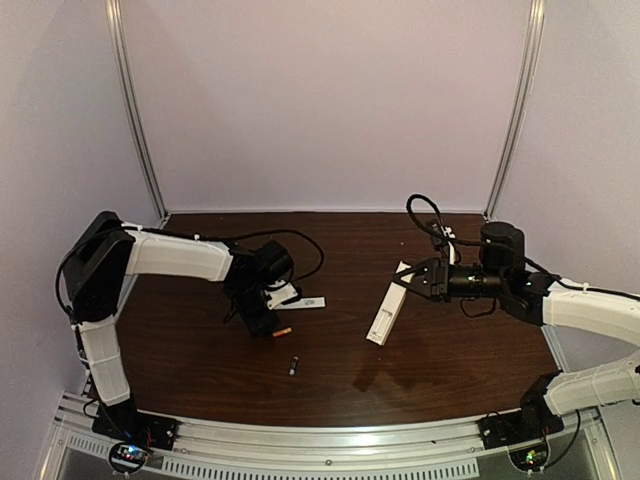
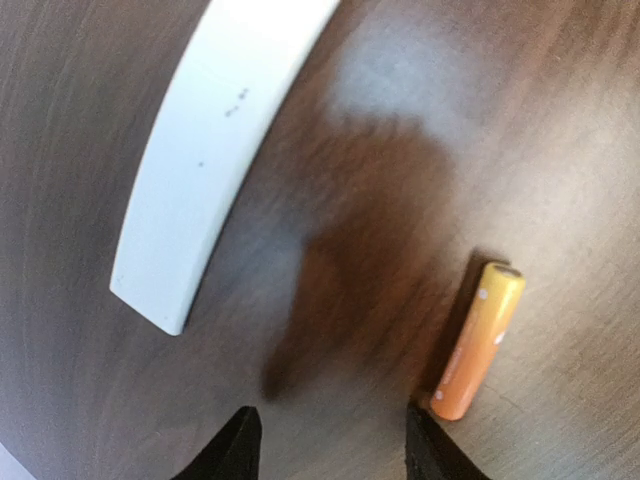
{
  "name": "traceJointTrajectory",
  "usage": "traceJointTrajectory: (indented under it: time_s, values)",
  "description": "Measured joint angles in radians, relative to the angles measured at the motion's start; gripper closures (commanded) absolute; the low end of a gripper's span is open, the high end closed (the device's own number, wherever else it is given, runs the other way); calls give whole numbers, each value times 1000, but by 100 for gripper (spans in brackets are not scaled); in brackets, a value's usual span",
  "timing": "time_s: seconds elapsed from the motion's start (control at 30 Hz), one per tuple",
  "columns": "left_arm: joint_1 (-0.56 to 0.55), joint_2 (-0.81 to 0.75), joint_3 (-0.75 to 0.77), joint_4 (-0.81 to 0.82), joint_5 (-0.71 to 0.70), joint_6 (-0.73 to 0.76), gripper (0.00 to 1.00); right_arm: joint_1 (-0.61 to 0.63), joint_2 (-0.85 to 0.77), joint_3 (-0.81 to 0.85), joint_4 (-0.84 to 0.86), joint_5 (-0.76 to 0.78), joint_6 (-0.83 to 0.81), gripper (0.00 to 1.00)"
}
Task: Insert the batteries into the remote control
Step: Move the battery to the center of the board.
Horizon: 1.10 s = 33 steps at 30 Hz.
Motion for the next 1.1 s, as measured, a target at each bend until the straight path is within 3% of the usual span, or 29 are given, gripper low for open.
traceJointTrajectory:
  time_s: [0.4,0.67,1.1]
  values:
    - [32,14,18,9,-2,-2,47,-7,0,0,-1,0,-1,92]
    - [19,-55,-74,-7,97,-1,44,-9,0,0,-1,0,0,92]
    - [-4,-13,-16,-3,140,-14,45,-9,0,0,0,-3,0,93]
